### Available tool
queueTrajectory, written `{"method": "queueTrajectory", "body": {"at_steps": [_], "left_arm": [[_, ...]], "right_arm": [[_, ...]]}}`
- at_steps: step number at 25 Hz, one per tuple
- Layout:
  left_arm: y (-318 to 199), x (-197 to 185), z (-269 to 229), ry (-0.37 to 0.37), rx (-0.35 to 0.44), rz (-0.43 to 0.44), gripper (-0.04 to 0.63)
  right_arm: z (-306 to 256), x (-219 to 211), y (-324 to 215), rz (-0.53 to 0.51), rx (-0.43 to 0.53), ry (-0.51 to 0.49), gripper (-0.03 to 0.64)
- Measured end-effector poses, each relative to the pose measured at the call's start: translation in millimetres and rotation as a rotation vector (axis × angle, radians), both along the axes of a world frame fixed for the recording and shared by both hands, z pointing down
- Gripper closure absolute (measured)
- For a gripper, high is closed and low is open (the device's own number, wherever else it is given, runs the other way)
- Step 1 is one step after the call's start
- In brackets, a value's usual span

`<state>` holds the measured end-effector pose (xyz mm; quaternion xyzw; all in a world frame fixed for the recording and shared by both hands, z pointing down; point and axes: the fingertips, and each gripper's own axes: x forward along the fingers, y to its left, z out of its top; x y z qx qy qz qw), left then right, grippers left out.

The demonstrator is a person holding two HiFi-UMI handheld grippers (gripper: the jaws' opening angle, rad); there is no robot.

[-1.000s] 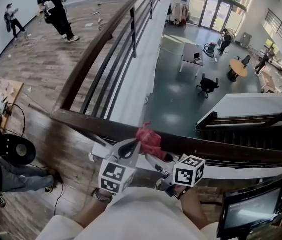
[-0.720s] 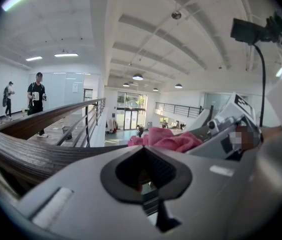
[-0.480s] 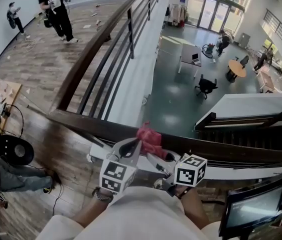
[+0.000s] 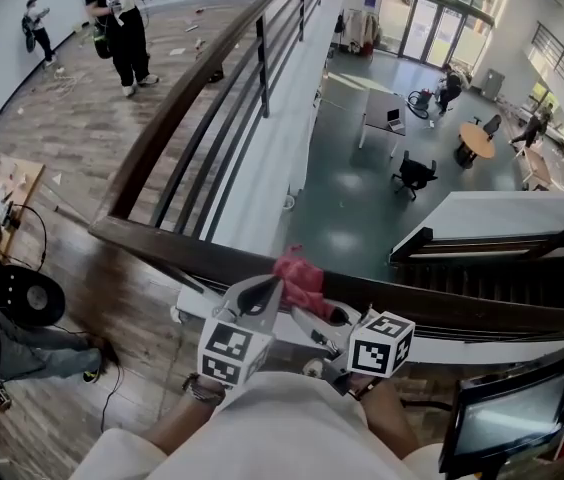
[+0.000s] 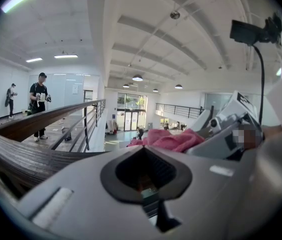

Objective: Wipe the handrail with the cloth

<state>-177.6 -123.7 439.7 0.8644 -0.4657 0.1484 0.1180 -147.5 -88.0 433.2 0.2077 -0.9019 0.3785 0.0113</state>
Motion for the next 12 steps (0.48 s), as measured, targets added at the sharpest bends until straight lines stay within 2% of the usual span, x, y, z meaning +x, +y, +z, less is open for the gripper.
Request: {"method": "queueTrajectory", "body": {"at_steps": [7, 12], "left_arm": [[1.1, 7.2, 2.4, 0.005, -0.013, -0.028, 0.592], [-0.3, 2.5, 5.8, 0.031, -0.011, -0.078, 0.591]], "right_arm": [[2.6, 7.6, -0.8, 0.030, -0.018, -0.007, 0.554], [7.2, 4.3, -0.5, 0.030, -0.013, 0.007, 0.554]]}}
